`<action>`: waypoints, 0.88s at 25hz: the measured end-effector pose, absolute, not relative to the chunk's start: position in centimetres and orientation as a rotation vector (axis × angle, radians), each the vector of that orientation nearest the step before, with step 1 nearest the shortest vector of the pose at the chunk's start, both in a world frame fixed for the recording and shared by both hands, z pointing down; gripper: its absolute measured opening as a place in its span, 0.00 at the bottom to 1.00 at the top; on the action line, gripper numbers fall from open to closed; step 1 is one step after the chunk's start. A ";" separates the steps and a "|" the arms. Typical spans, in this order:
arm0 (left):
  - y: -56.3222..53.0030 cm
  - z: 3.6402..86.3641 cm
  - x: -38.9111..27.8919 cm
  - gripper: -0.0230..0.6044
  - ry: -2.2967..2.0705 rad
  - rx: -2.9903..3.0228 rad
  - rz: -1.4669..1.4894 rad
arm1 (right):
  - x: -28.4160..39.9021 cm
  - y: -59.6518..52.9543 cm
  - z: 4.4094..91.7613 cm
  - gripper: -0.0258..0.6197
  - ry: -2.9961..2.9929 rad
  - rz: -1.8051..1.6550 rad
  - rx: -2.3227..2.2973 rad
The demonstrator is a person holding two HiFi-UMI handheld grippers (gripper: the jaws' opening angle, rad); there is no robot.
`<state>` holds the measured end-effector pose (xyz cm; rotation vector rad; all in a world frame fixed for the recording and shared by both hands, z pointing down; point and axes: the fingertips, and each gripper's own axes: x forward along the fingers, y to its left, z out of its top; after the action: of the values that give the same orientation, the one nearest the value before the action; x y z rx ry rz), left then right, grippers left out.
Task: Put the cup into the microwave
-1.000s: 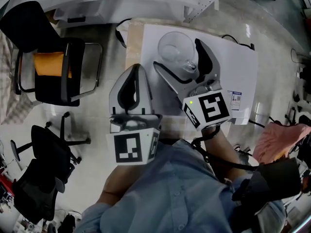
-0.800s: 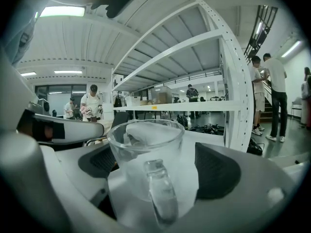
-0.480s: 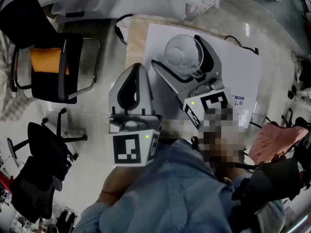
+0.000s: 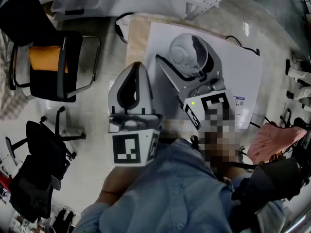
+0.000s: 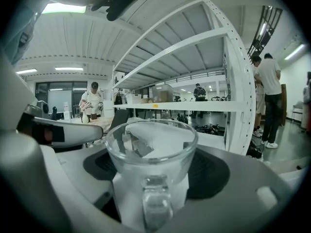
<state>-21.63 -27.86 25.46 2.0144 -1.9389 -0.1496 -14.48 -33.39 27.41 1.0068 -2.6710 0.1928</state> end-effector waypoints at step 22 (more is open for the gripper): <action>-24.7 22.2 -17.8 0.05 -1.931 2.120 -0.198 | -10.6 -30.0 23.9 0.63 -2.685 0.140 1.098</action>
<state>-17.82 -24.69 22.17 2.1202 -1.9314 -0.1983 -10.56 -30.01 23.90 1.0984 -2.6848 0.1400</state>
